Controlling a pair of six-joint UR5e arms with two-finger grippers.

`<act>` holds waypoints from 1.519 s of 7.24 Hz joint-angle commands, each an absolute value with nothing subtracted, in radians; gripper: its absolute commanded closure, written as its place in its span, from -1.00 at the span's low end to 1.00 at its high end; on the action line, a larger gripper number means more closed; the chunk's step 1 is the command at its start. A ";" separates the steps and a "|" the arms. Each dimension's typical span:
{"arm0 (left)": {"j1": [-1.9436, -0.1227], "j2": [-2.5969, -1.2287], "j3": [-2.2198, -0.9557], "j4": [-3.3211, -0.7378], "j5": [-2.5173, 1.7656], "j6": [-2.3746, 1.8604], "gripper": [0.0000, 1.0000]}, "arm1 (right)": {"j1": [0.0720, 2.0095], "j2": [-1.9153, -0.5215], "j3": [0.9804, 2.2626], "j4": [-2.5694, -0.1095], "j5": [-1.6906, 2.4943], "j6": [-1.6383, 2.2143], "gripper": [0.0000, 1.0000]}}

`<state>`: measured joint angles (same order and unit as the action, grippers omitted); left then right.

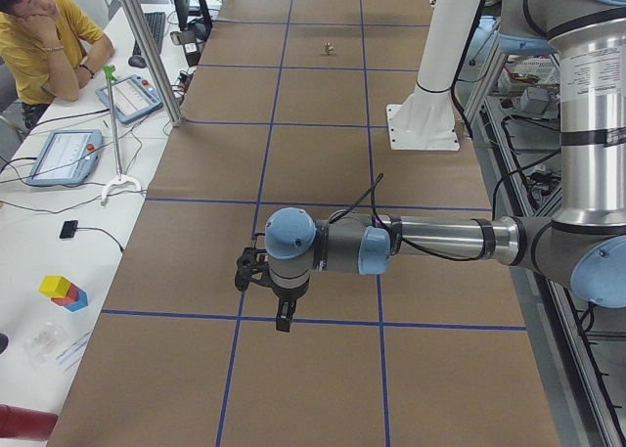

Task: Assemble PPR valve and pipe with both arms
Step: 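Move the left gripper toward the white-and-brass PPR valve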

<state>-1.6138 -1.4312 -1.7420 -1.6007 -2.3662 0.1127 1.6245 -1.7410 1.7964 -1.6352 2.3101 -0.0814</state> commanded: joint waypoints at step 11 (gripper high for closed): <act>-1.531 -1.483 -1.782 -1.673 -2.468 0.106 -1.00 | 1.624 -1.735 1.796 -1.635 2.312 -0.081 -0.98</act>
